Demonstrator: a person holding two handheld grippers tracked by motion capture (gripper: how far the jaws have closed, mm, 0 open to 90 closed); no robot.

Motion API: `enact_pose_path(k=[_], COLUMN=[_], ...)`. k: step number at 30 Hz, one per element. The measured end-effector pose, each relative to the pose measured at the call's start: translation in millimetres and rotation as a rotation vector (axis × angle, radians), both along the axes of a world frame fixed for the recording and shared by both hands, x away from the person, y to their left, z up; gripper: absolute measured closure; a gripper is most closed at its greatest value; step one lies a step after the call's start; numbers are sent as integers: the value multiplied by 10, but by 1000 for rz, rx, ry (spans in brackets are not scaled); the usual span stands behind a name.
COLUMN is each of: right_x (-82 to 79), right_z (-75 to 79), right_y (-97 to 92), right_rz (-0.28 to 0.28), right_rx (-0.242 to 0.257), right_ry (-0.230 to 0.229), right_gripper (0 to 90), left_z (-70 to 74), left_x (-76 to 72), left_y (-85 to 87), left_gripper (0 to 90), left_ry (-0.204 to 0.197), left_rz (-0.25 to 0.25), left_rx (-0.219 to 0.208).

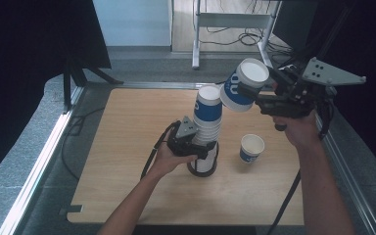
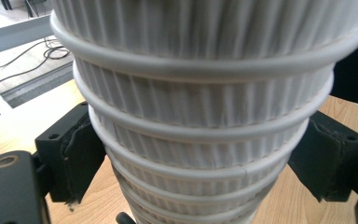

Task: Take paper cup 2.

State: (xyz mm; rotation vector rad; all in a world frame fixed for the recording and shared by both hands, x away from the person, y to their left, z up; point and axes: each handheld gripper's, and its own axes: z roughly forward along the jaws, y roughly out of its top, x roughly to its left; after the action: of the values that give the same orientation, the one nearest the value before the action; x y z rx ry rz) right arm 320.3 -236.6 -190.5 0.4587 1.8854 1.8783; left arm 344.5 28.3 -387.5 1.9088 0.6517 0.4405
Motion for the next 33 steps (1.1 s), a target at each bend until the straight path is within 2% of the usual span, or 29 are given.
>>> enact_pose_path(k=[10,15,22,23,25,26,33], right_x=[-49,-66,-89,-107,-111,-119,-128], right_z=[-133,-248,-407,-474,-499,-575,-737], right_y=[-202,-285,-319,-307,-303,-291,-287], right_rz=[-23,-26,-19,-15,-14,-7,6], right_rx=[-19,-30,-29,-36,-38,-36,-34], right_ry=[12,28,48,51,53,63,79], right_gripper=[280,280,280,280,280,280,280], left_z=[0,1,1,1,0,1,6], left_x=[-3,-3,-3,-2,6,8,19], left_y=[4,1,-8,-7,-2,2,37], left_gripper=[122,121,120,117,114,99,55], left_ry=[0,0,0,4,14,19,34], left_rz=[0,2,7,6,3,5,7], left_rx=[1,0,-6,-8,-14,-21,-30])
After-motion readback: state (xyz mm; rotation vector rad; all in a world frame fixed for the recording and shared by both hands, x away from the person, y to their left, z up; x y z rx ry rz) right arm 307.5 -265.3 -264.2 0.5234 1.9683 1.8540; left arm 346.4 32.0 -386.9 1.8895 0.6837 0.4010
